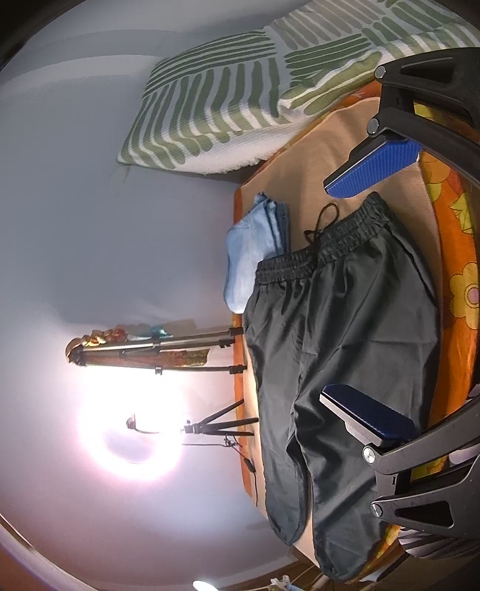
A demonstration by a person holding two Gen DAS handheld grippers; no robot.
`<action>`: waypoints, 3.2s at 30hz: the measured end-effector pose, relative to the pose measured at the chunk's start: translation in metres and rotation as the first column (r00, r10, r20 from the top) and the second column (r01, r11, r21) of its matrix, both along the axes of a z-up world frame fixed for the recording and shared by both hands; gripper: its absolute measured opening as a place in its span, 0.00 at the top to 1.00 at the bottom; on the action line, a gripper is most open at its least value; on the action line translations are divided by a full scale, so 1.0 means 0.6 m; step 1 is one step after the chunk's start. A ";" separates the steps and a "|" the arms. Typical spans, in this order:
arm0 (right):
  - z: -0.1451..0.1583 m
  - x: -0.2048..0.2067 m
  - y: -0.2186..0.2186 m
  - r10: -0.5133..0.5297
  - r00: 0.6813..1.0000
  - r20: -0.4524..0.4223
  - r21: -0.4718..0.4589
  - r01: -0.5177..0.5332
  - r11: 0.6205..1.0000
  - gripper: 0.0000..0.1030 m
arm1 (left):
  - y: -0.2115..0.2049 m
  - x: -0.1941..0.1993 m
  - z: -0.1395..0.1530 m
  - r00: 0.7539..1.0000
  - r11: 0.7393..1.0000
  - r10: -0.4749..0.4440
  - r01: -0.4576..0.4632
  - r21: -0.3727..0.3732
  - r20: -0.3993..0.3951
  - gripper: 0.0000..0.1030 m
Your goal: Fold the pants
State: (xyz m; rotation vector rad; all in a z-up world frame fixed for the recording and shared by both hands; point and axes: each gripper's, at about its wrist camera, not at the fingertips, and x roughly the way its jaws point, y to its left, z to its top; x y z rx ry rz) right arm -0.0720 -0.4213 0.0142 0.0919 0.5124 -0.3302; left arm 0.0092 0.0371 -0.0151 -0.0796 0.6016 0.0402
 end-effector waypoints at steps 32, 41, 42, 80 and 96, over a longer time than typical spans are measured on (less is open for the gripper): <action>0.056 0.138 0.148 0.451 0.886 -0.106 -0.158 -0.463 0.872 0.24 | 0.296 0.094 -0.074 0.954 0.955 0.271 -0.283 -0.087 -0.132 0.50; -0.021 0.181 0.208 0.587 0.777 -0.227 -0.069 -0.614 0.786 0.43 | 0.341 0.146 -0.124 0.942 0.946 0.265 -0.296 -0.135 -0.208 0.60; -0.034 0.183 0.214 0.604 0.759 -0.243 -0.050 -0.631 0.774 0.43 | 0.341 0.151 -0.130 0.941 0.947 0.260 -0.293 -0.136 -0.216 0.60; -0.264 0.219 0.358 0.690 0.499 -0.524 0.038 -0.795 0.605 0.43 | 0.343 0.262 -0.219 0.927 0.957 0.283 -0.290 0.006 -0.249 0.85; -0.238 0.222 0.359 0.686 0.527 -0.501 -0.017 -0.799 0.602 0.94 | 0.354 0.252 -0.175 0.947 0.949 0.268 -0.291 -0.120 -0.177 0.90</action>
